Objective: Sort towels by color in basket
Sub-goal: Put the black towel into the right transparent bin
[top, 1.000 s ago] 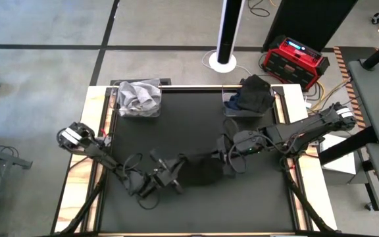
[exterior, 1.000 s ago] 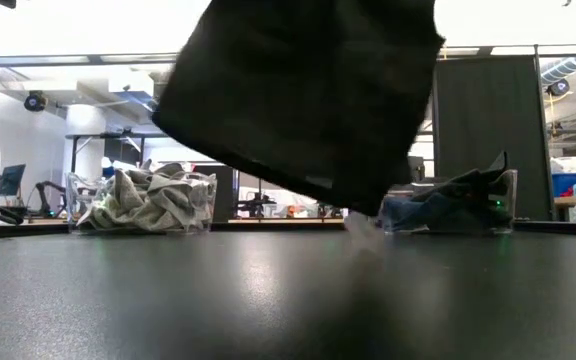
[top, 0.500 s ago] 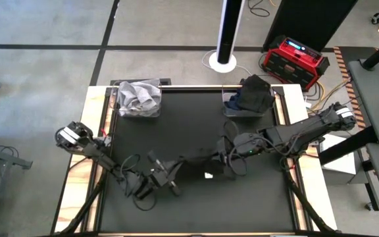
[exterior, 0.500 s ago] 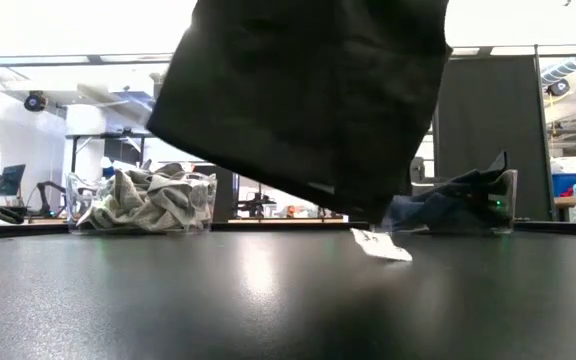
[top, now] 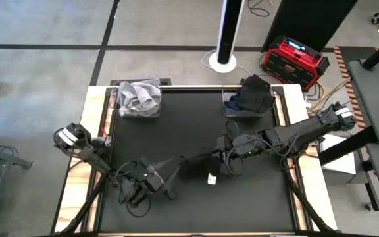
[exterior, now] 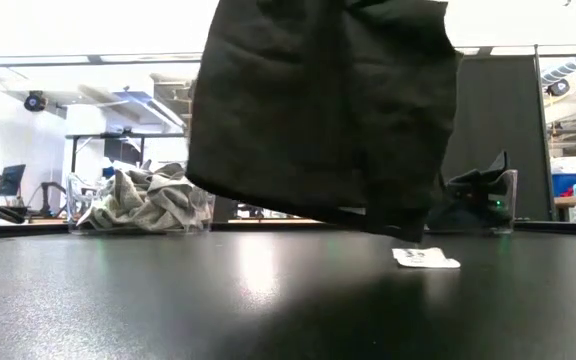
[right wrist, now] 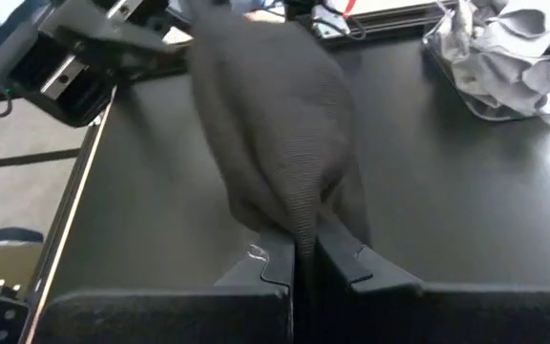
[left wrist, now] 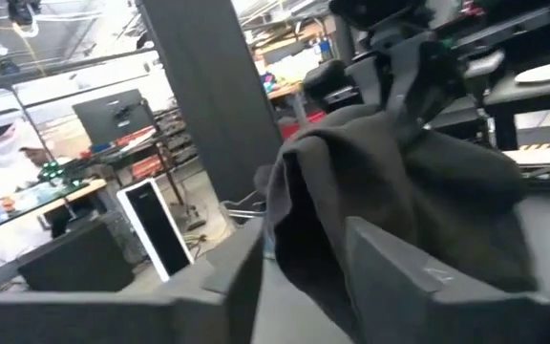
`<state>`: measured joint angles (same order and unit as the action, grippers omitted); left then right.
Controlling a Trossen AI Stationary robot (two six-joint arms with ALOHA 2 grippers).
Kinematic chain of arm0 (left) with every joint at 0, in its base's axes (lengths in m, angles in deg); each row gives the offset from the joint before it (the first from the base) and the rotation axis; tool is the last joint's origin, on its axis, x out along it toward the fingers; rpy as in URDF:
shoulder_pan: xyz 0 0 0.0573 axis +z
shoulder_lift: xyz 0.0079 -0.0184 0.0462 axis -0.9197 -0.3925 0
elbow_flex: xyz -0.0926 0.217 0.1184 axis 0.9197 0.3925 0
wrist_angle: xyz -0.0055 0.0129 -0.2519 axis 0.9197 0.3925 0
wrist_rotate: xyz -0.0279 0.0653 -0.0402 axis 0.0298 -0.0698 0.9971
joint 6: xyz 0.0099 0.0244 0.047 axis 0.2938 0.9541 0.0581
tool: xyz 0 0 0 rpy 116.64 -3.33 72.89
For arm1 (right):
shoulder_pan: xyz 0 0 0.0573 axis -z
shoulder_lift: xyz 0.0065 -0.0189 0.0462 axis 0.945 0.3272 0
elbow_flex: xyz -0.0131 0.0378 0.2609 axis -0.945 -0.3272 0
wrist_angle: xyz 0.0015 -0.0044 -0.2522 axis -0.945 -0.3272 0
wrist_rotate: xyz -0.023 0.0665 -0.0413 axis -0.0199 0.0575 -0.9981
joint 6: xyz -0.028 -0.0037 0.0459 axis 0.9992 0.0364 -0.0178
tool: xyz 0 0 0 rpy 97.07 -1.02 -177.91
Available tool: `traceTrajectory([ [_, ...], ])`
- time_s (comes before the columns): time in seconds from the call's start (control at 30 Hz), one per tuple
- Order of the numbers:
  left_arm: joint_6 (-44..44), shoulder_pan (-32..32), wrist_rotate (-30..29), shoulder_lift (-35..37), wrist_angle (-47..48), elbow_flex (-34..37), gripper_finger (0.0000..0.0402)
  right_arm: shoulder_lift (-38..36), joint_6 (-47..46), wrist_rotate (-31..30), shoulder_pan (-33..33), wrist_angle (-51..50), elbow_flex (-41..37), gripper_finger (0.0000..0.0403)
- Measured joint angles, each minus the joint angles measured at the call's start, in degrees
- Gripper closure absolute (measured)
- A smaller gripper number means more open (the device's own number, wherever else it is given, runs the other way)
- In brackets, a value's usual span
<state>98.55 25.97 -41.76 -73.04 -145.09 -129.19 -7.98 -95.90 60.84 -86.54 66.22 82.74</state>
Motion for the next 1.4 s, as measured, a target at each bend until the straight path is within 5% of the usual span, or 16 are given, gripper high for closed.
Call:
traceTrajectory([
  [0.37, 1.39, -1.43, -4.99, -0.04, 0.15, 0.59, 0.016, 0.0, -0.82, -1.62, 0.0, 0.31, 0.0, 0.0394],
  [0.57, 1.15, -1.79, -2.18, -0.06, 0.17, 0.63, 0.0155, 0.0, -1.13, -1.59, 0.0, 0.31, 0.0, 0.0394],
  [0.8, 1.15, -4.24, 11.01, -0.07, 2.04, 0.7, 0.0155, 0.0, -1.05, -1.57, 0.0, 0.27, -0.05, 0.0394],
  [1.27, -4.72, -3.08, 11.19, 2.66, 2.29, 6.39, 0.0154, 0.0, -0.71, -1.48, 0.0, 0.26, -0.22, 0.0394],
  [1.4, -8.71, -3.1, 18.16, 5.82, 2.27, 10.01, 0.0154, 0.0, -0.83, -1.47, 0.0, 0.27, -0.24, 0.0394],
])
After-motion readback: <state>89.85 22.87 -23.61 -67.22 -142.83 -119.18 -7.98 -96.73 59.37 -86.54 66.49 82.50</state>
